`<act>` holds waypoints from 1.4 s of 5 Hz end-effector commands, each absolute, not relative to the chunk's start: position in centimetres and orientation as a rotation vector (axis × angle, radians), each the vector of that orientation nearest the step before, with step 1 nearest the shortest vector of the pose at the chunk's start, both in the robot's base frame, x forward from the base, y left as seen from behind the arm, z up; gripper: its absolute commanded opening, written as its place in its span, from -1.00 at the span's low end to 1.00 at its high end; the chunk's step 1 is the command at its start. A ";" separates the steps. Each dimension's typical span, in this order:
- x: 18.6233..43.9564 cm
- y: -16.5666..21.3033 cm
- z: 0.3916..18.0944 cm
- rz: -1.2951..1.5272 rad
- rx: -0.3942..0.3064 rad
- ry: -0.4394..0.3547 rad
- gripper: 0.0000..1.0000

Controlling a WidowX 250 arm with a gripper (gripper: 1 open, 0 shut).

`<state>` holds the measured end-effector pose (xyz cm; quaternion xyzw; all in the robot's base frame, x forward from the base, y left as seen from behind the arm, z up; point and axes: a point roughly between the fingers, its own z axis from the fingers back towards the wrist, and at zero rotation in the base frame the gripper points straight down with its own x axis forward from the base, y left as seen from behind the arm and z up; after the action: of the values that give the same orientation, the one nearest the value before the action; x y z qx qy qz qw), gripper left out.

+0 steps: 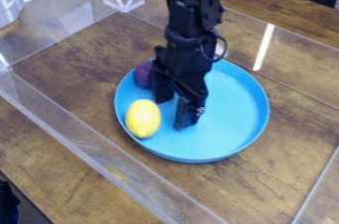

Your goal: Remove the lemon from the blue tray and put it on the table

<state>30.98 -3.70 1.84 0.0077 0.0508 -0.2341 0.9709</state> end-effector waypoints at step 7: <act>28.7 -1.6 1.7 -0.440 0.034 0.194 -1.00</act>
<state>29.19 -2.05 1.99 0.0195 0.0875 -0.2244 0.9704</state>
